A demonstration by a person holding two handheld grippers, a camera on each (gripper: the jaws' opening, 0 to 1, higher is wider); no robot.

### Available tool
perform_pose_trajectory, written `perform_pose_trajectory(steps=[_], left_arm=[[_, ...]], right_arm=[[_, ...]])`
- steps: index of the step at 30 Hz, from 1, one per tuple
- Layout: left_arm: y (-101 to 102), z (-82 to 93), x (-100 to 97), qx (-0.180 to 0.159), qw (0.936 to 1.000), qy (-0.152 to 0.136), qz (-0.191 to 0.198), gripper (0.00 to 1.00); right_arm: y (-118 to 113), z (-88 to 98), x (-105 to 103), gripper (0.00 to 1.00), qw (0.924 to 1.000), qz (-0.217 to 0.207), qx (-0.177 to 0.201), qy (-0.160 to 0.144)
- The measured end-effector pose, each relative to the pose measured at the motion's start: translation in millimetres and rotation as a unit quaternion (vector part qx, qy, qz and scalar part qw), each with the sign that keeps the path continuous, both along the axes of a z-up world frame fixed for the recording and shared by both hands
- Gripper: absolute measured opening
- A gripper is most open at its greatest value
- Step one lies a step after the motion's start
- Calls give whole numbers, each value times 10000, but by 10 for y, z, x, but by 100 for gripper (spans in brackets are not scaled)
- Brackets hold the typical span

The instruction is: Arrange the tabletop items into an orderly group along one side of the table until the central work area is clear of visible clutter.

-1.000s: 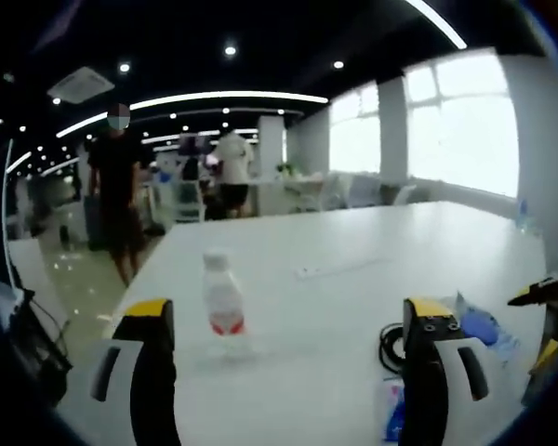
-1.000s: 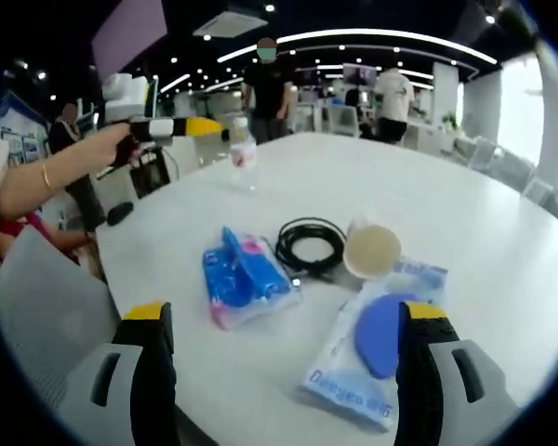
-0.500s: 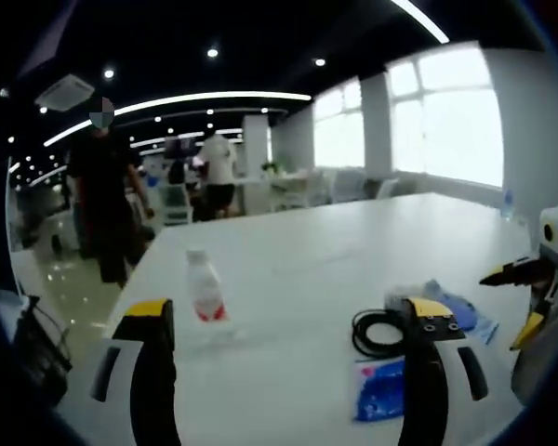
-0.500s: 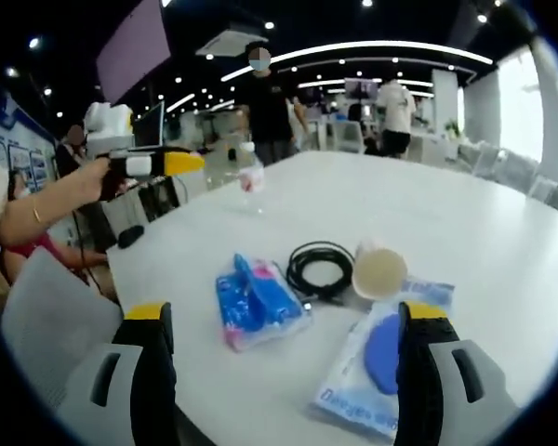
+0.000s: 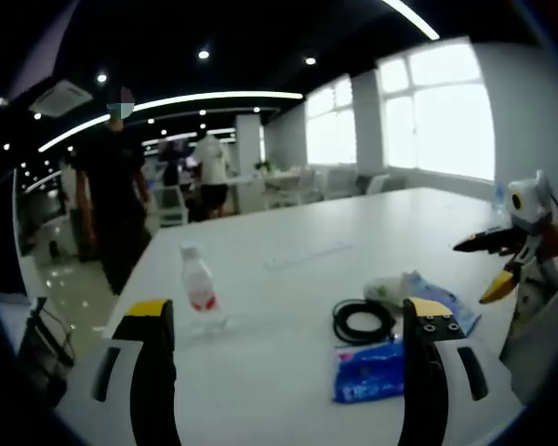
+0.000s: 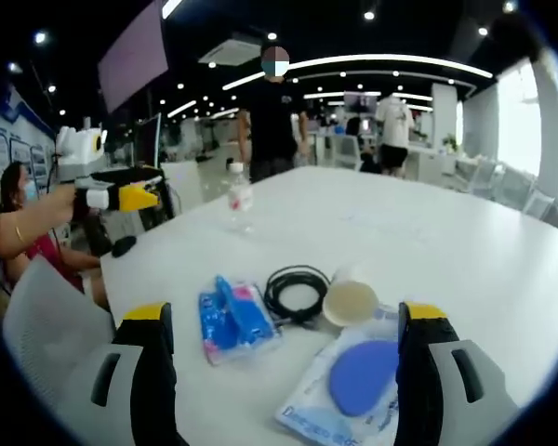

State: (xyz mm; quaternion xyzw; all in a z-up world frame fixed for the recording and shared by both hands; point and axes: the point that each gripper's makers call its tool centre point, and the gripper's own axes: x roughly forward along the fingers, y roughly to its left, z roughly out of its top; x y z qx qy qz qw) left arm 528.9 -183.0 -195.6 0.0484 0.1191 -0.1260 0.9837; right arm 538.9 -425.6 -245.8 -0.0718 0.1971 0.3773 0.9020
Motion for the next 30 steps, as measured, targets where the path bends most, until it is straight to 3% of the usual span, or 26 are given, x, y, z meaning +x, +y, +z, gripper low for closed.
perform_pose_trajectory(steps=[9, 15, 20, 24, 27, 30], left_arm=[[-60, 21, -48, -22, 10000, -3, -35, 99], [-9, -15, -19, 5, 10000, 67, 10, 99], [40, -72, 13, 26, 9999, 124, 12, 99], [51, -157, 44, 13, 9998, 216, -19, 99], [54, -223, 60, -49, 9996, 278, -50, 99], [38, -250, 82, -89, 9995, 262, -131, 99]], right_arm=[[-85, 97, 306, 94, 9995, 168, -213, -176], [-77, 9, 548, 86, 9983, 336, -418, -220], [-57, -147, 691, 78, 9969, 446, -615, -190], [-60, -372, 785, 71, 9944, 556, -893, -97], [-79, -532, 870, 64, 9881, 715, -1334, -266], [-48, -630, 934, 57, 9879, 722, -1346, -266]])
